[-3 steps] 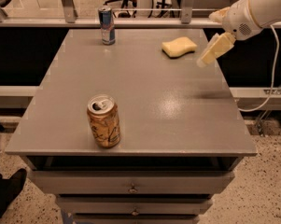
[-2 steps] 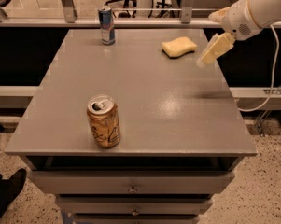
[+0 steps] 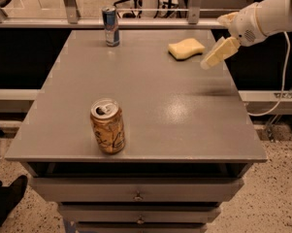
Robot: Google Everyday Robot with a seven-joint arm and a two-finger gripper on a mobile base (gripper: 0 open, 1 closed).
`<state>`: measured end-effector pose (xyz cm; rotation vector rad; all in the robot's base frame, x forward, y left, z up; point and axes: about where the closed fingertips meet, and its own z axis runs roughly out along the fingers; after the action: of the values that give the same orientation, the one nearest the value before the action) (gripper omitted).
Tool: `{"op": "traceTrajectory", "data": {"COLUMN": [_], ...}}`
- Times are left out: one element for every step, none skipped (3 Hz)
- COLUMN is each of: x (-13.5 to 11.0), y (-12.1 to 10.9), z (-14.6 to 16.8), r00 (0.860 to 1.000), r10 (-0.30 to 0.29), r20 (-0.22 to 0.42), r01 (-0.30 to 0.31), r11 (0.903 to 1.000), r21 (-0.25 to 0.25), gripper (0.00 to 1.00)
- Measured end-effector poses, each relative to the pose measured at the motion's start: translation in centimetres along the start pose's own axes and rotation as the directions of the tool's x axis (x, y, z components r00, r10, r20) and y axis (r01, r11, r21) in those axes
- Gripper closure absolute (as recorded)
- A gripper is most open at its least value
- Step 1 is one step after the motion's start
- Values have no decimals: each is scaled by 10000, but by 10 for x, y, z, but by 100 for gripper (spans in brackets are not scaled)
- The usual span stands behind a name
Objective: Move sponge near orange can
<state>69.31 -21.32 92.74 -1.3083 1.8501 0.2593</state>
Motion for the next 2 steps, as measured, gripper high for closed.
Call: {"op": "traceTrajectory", "data": {"x": [14, 28], "y": [-25, -48], "z": [21, 43], "r00": [9966, 9851], "r10": [579, 1257], "r20": [590, 1174], "r01": [-604, -1342], "r11": [9973, 9886], "r21": [428, 677], "gripper": [0, 0]}}
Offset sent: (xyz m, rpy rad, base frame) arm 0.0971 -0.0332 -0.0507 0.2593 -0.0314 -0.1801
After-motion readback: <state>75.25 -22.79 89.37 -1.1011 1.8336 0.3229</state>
